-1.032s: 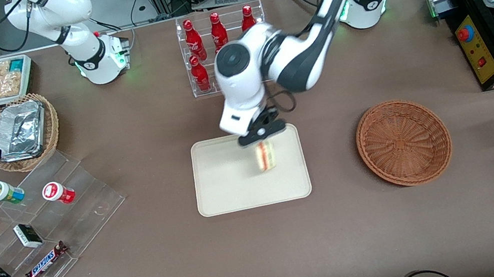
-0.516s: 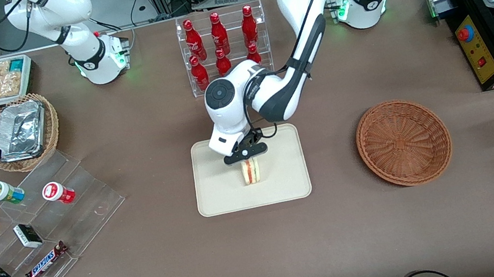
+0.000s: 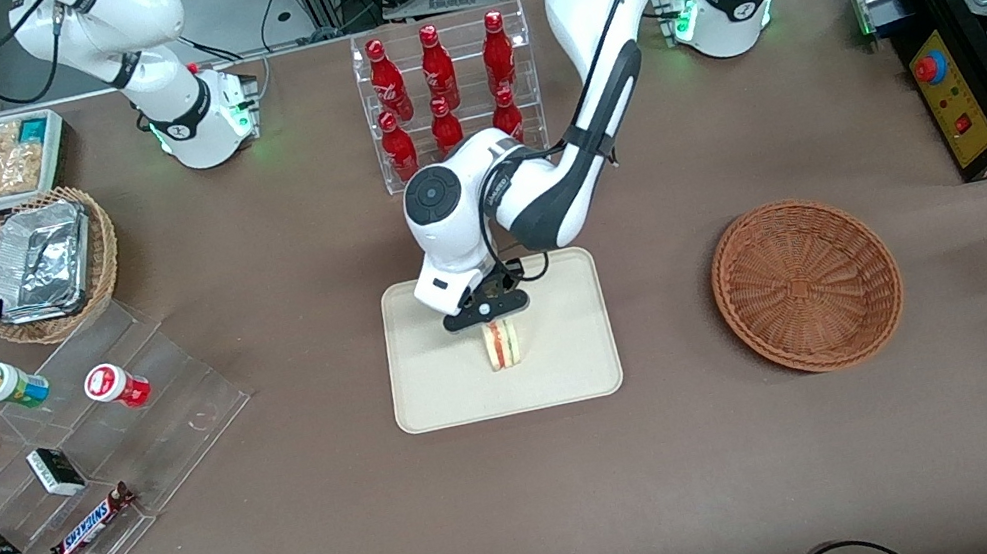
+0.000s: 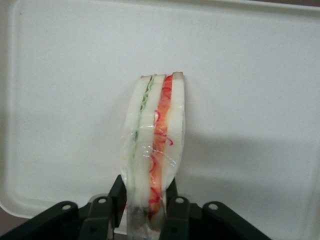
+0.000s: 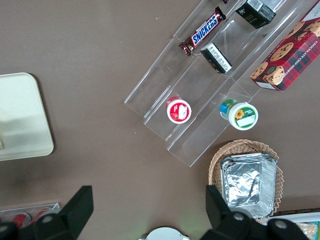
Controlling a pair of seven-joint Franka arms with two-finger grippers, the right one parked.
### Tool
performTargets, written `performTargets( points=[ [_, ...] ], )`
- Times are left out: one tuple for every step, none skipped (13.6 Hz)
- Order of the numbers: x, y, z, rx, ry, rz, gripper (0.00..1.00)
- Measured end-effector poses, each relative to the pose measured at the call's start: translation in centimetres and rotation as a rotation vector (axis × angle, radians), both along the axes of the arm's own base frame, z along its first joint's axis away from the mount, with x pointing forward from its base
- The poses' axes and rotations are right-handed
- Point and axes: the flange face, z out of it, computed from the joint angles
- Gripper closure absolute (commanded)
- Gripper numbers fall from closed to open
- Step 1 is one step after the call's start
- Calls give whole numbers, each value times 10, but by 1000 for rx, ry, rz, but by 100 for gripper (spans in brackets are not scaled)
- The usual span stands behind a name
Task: Place sandwich from basket to tray
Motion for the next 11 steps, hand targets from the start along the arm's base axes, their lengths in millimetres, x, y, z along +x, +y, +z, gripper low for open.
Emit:
performTargets(
  points=[
    [2,-2,6,-9,-8,0,0],
    [4,-4,16,-20,-19,2,0],
    [8,-4,32,-28,-28,7,0],
    [11,-1,54,-30,-36,17,0],
    [15,5,80,-29,-43,37,0],
    [20,15,110,-26,-47,65,0],
    [25,29,140,-20,-48,87,0],
    [30,47,169,-9,-43,114,0],
    [34,68,194,12,-29,143,0],
    [37,90,216,41,-8,168,0],
    [41,116,240,63,11,173,0]
  ],
)
